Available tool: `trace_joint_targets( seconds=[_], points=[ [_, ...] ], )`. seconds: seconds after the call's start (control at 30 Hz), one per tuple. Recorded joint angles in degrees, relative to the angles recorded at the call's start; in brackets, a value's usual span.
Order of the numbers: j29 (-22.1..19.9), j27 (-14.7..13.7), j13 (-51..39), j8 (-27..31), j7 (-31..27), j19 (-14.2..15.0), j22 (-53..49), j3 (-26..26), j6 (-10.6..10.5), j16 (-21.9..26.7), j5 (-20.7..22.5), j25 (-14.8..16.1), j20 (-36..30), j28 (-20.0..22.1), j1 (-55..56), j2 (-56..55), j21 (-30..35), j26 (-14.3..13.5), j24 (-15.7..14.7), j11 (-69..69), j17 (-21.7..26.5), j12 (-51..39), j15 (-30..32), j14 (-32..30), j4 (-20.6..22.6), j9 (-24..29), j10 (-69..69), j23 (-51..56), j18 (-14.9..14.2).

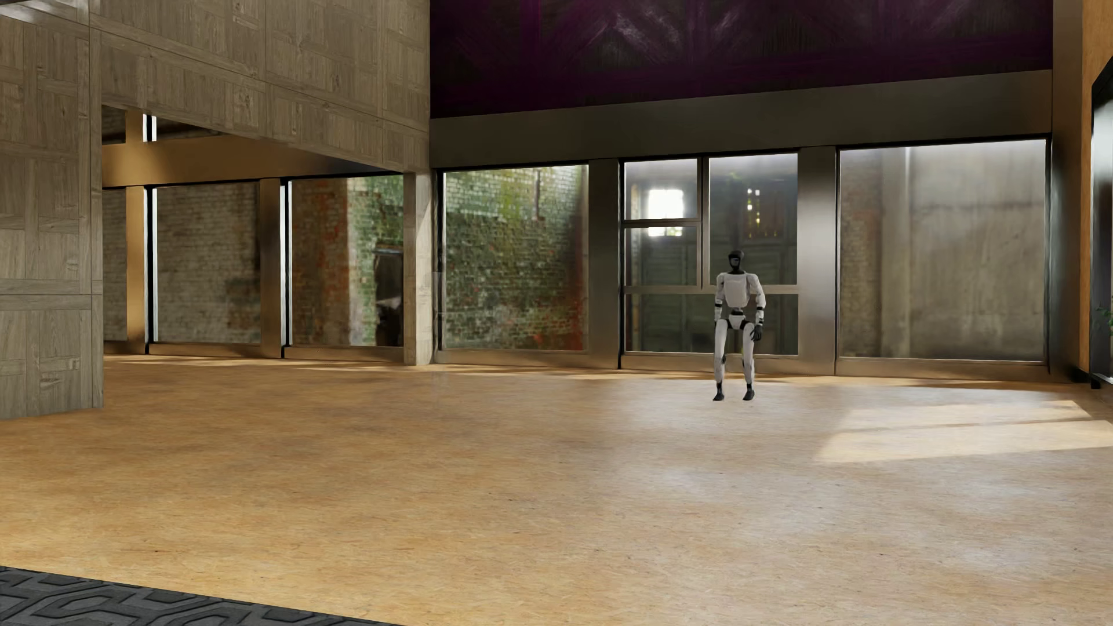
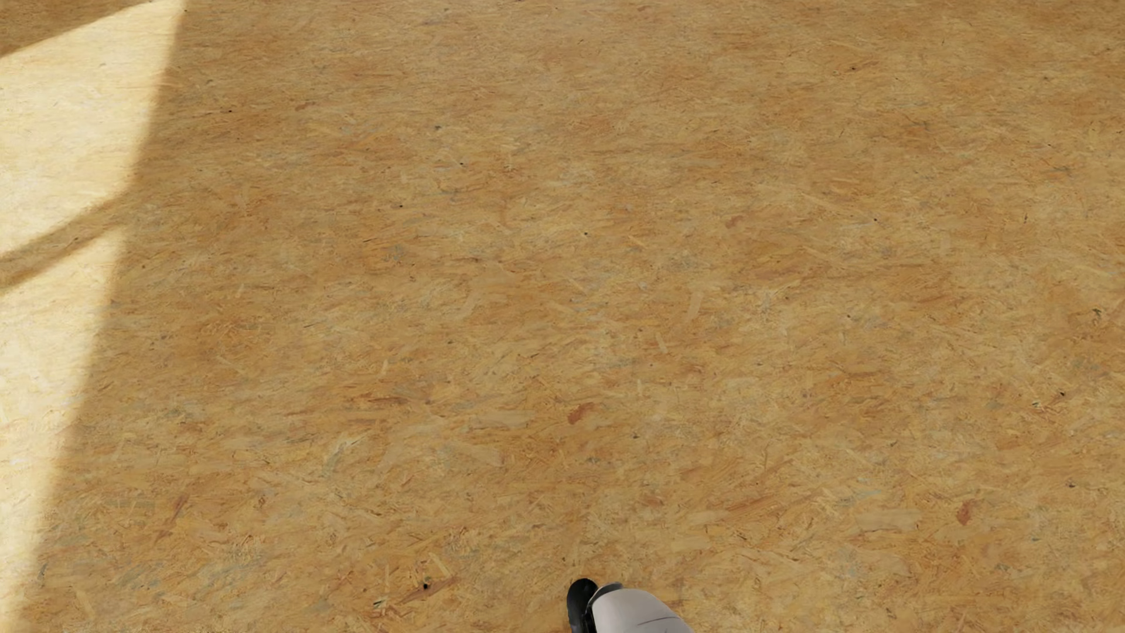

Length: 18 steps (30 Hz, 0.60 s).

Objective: Advance

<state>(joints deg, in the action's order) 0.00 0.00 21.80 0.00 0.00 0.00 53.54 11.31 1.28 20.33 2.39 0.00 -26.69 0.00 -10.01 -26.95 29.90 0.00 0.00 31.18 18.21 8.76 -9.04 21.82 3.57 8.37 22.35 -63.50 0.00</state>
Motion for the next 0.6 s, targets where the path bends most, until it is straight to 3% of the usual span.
trace_joint_targets(
  seconds=[0.07, 0.17, 0.27, 0.33, 0.37, 0.47, 0.53, 0.6],
  points=[
    [0.00, 0.00, 0.78, 0.00, 0.00, 0.00, -2.49, -0.13, -0.13, 0.02, -1.04, 0.00, 1.38, 0.00, -1.55, 0.66, 2.27, 0.00, 0.00, -6.04, -0.61, 0.04, 0.04, -0.19, -0.67, -0.23, 0.22, -1.92, 0.00],
    [0.00, 0.00, -0.29, 0.00, 0.00, 0.00, -4.35, -1.74, -3.09, -1.67, -0.46, 0.00, 4.46, 0.00, -3.96, -0.28, 2.42, 0.00, 0.00, -1.46, -0.66, 1.79, 9.49, -4.46, -3.28, -0.43, 1.28, -2.66, 0.00],
    [0.00, 0.00, -4.57, 0.00, 0.00, 0.00, -1.51, -4.57, -6.20, -2.89, 2.77, 0.00, 1.97, 0.00, -2.56, 2.64, 0.51, 0.00, 0.00, 2.56, 0.53, 5.82, 6.82, -18.76, -4.52, -1.31, 9.50, -0.80, 0.00],
    [0.00, 0.00, -8.52, 0.00, 0.00, 0.00, 1.00, -5.43, -7.42, -2.94, 4.48, 0.00, -2.90, 0.00, 5.39, 8.39, -2.41, 0.00, 0.00, 1.68, 1.92, 7.66, 2.31, -28.86, -4.51, -1.23, 24.94, 2.59, 0.00],
    [0.00, 0.00, -10.60, 0.00, 0.00, 0.00, 1.84, -6.16, -7.91, -2.94, 5.41, 0.00, -5.36, 0.00, 10.82, 11.27, -4.43, 0.00, 0.00, 0.98, 2.85, 8.28, 0.40, -29.37, -3.83, -0.90, 34.90, 4.86, 0.00],
    [0.00, 0.00, -15.88, 0.00, 0.00, 0.00, 5.84, -10.32, -8.25, -3.96, 7.98, 0.00, -8.39, 0.00, 27.04, 19.62, -13.79, 0.00, 0.00, -1.73, 5.62, 9.52, -3.69, -18.27, -1.23, -0.03, 56.46, 12.43, 0.00],
    [0.00, 0.00, -18.70, 0.00, 0.00, 0.00, 7.92, -13.46, -7.07, -4.14, 8.49, 0.00, -8.72, 0.00, 35.14, 25.13, -17.34, 0.00, 0.00, -3.16, 6.47, 10.26, -6.51, -19.26, -0.40, 0.01, 52.43, 16.43, 0.00],
    [0.00, 0.00, -21.12, 0.00, 0.00, 0.00, 8.76, -16.02, -5.53, -4.07, 8.35, 0.00, -7.91, 0.00, 38.42, 31.15, -19.18, 0.00, 0.00, -5.12, 6.60, 10.71, -9.27, -23.47, -0.52, 0.17, 33.90, 19.32, 0.00]
  ],
)
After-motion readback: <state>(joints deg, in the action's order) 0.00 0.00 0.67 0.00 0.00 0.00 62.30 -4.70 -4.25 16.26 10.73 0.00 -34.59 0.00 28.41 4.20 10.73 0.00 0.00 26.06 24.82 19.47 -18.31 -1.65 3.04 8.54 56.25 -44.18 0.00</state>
